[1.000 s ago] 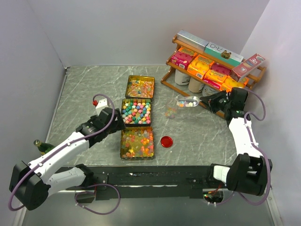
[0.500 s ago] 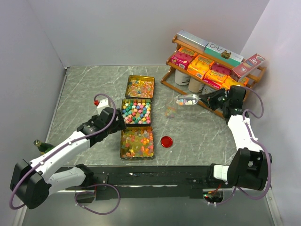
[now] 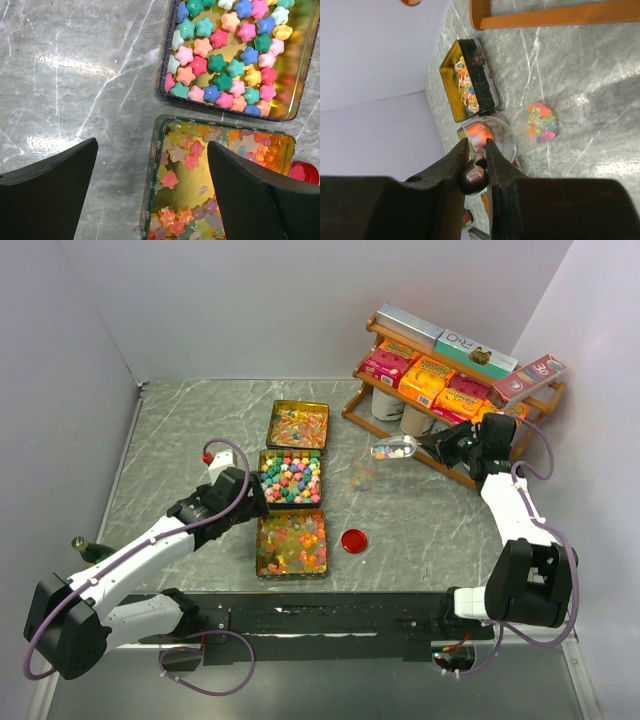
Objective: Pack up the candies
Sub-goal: Place the fake candies in the packing bottle.
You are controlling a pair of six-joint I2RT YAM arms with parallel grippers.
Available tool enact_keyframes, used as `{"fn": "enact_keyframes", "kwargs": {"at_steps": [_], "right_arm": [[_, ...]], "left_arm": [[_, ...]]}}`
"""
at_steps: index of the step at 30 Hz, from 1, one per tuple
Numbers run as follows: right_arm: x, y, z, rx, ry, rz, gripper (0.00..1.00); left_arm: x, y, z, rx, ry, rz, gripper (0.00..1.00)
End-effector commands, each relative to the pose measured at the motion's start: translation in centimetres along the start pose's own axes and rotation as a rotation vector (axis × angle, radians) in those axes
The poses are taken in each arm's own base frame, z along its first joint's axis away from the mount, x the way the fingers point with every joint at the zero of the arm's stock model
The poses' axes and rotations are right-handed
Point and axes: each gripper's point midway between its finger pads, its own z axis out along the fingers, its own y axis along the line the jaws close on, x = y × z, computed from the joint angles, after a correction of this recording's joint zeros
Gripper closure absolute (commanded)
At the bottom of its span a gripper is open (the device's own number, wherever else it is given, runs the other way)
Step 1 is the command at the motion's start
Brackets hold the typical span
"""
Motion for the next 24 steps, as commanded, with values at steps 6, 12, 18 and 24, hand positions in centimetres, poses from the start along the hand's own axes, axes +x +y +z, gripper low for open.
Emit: {"fn": "enact_keyframes", "kwargs": {"at_steps": [6,12,18,24], "right_arm": [[-1.1,3.8,-0.1,-0.052,-0.041,-0.147,1.00],[-0.8,4.9,0.2,-0.019,-0.057,-0.283,1.00],[-0.3,5.5,0.6,0.029,-0.067,-0.377,1.00],[-0.4,5.6,0.3,0.059,-0.087,-0.420,1.00]], "left_arm": [[-0.8,-0.5,0.2,0.014,-0.028,-0.003,0.04],[-0.7,-0.4,0.3,0.013,-0.027,-0.004,0.04],[-0.5,-0.3,0.4,0.008,-0.024,-0.002,0.04],[-0.5,-0.2,0.3,0.008,-0.029,-0.004,0.04]]}}
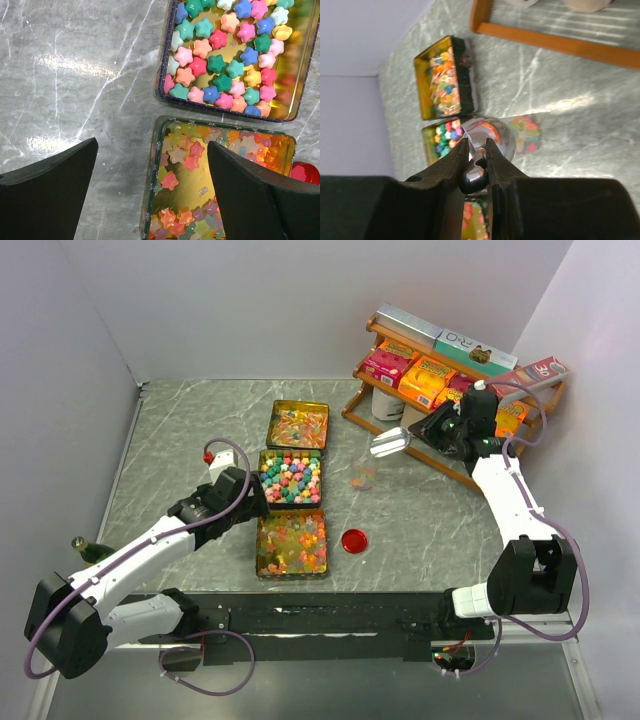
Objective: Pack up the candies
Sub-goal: Place the fake candies in the packing bottle, then scoop the fake candies from the storage box.
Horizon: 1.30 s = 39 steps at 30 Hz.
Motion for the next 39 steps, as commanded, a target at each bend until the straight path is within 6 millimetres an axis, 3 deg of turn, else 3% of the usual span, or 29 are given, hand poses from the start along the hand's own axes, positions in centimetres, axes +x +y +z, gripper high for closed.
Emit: {"fn": "enact_keyframes", "kwargs": {"at_steps": [1,12,16,21,22,23,24,25,27,29,30,32,33,37,39], "right_arm": [[-1.8,1.4,-0.9,0.007,-0.072,-0.075,1.00],[-1.7,5.6,-4.0,-0.159,-0.073,-0.058,1.00],[-0.2,6.7,-5.2,-0.237,-0.026,-0.041,1.00],[4.9,8.9,-6.2,-0.322,0.044,-0.106,1.00],[6.4,8.3,-5.8,-0.314,0.067,-0.110,1.00],[8.4,9.2,-6.2,-0.344,0.097,-0.125,1.00],[8.8,9.5,-6.1,-0.351,0.082,-0.124,1.00],[10.5,8.6,-5.5,-0.334,0.108,-0.117,1.00],[13.0,9.9,-5.4,-0.375,0.121,-0.114,1.00],[15.8,9.4,-4.7,-0.357,0.144,-0.128,1.00],[18.1,10.3,-5.0,-0.380,0.181,-0.153,1.00],[19.7,9.6,-3.7,-0.331,0.170,-0.167,1.00],[21.4,10.5,-4.0,-0.359,0.185,-0.184,1.00],[24.3,9.8,-1.8,-0.296,0.193,-0.193,1.00],[24.5,9.5,-1.1,-0.271,0.171,-0.193,1.00]], "left_arm": [[-0.5,-0.2,0.1,0.008,-0.028,-0.009,0.04],[0.1,0.1,0.2,-0.008,-0.004,-0.018,0.04],[1.0,0.5,0.3,-0.028,0.032,-0.031,0.04],[3.6,0.4,0.5,-0.014,0.150,-0.039,0.04],[4.2,0.5,0.7,-0.015,0.171,-0.045,0.03],[4.8,0.6,0.8,-0.012,0.197,-0.044,0.01],[5.8,0.5,1.0,-0.007,0.235,-0.043,0.01],[6.2,0.5,1.1,-0.005,0.253,-0.047,0.03],[7.1,0.6,1.4,-0.009,0.286,-0.044,0.10],[7.5,0.8,1.6,-0.018,0.300,-0.046,0.22],[7.6,0.9,1.7,-0.021,0.306,-0.045,0.25],[7.7,0.7,1.6,-0.011,0.310,-0.046,0.34],[7.9,0.8,1.6,-0.012,0.313,-0.045,0.36],[8.2,1.2,1.6,-0.023,0.321,-0.042,0.45],[8.4,1.4,1.6,-0.021,0.326,-0.037,0.53]]}}
